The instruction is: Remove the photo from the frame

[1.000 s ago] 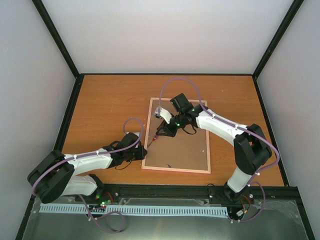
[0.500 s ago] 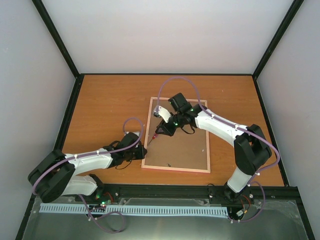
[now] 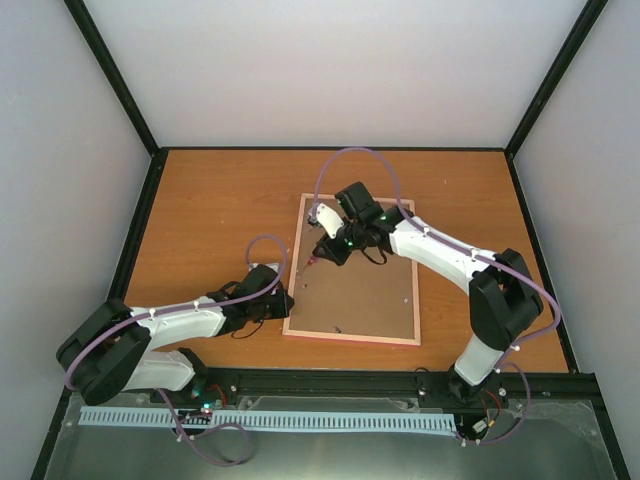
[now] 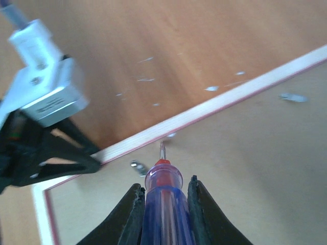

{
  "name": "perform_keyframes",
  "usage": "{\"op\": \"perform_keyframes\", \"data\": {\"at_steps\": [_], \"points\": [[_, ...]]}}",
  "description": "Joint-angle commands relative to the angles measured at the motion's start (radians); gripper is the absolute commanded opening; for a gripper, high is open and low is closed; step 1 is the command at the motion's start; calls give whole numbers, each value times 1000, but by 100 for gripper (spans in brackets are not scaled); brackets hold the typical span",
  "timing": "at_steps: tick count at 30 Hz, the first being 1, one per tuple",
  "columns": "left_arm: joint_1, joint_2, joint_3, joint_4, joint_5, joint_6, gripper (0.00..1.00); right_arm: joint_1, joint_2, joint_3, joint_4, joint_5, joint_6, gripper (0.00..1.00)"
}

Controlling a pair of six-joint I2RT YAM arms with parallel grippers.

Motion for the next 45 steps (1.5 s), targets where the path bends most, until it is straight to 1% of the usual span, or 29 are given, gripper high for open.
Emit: {"op": "perform_keyframes", "data": {"at_steps": [1, 4, 7, 10, 14, 17, 18, 21, 22, 24, 26, 27, 29, 31, 34, 37, 41, 43, 45], "points": [[-3, 25, -25, -49, -12, -21, 1, -10, 16, 20, -25, 281, 15, 3], [-3, 25, -23, -49, -12, -20, 1, -11, 9, 51, -62, 292, 7, 3], [-3, 25, -21, -52, -12, -19, 1, -25, -18, 80, -100, 239, -4, 3], [-3, 25, -12, -67, -12, -18, 1, -71, -53, 87, -125, 178, -7, 3], [-3, 14, 10, -98, -24, -21, 1, -185, -102, 65, -143, 114, -28, 3], [-1, 10, 46, -119, -57, -3, 1, -305, -129, 39, -139, 90, -62, 3], [1, 13, 73, -152, -76, 8, 3, -362, -131, 42, -142, 80, -77, 3], [24, 41, 135, -182, -128, 58, 10, -486, -125, 83, -153, 44, -143, 3], [40, 56, 155, -184, -132, 76, 14, -520, -119, 99, -151, 46, -160, 3], [77, 88, 198, -196, -132, 116, 32, -578, -103, 132, -139, 45, -188, 3], [100, 103, 248, -222, -152, 145, 46, -629, -78, 167, -128, 40, -205, 3], [103, 102, 272, -239, -165, 153, 50, -650, -56, 185, -128, 36, -210, 3], [104, 89, 321, -270, -175, 164, 53, -684, -22, 220, -129, 21, -216, 3], [101, 65, 351, -300, -154, 168, 53, -708, 6, 248, -126, 10, -216, 3], [73, 8, 356, -332, -94, 168, 48, -725, 40, 268, -99, 13, -218, 3], [16, -48, 330, -330, 22, 191, 43, -727, 81, 294, -83, 8, -218, 3], [-56, -95, 281, -343, 177, 170, 37, -725, 147, 356, -81, -13, -204, 3], [-115, -107, 260, -345, 226, 151, 36, -726, 184, 389, -81, -17, -202, 3], [-168, -108, 222, -309, 285, 146, 35, -726, 219, 422, -84, -24, -196, 3]]}}
